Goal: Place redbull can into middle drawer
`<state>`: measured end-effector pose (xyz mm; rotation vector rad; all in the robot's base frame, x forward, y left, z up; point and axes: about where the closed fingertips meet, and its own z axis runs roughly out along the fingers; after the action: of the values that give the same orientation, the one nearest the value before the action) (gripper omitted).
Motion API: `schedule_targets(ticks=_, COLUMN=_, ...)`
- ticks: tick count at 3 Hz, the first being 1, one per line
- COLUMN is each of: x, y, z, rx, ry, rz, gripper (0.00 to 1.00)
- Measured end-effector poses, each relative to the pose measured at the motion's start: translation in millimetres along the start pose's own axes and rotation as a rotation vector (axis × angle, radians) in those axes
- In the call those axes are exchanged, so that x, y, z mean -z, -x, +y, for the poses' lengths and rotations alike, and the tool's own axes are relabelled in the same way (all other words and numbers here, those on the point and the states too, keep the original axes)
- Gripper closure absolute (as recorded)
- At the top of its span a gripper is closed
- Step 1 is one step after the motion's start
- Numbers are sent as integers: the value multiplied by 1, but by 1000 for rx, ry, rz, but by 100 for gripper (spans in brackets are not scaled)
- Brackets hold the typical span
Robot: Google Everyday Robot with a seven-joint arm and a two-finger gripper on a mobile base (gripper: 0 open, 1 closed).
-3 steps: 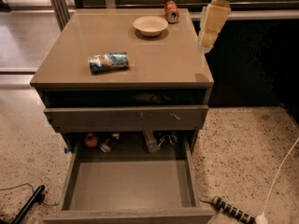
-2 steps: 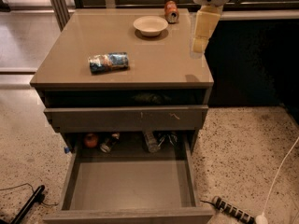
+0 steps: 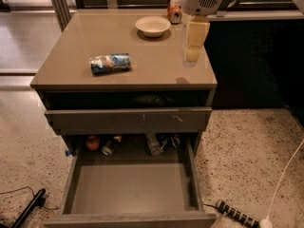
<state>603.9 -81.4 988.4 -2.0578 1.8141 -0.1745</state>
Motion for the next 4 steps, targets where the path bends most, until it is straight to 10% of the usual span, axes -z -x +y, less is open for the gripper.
schedule_targets(ticks=4, x=-53, y=28, z=-89, rx=-31, ry=-59, rz=-134, gripper=0)
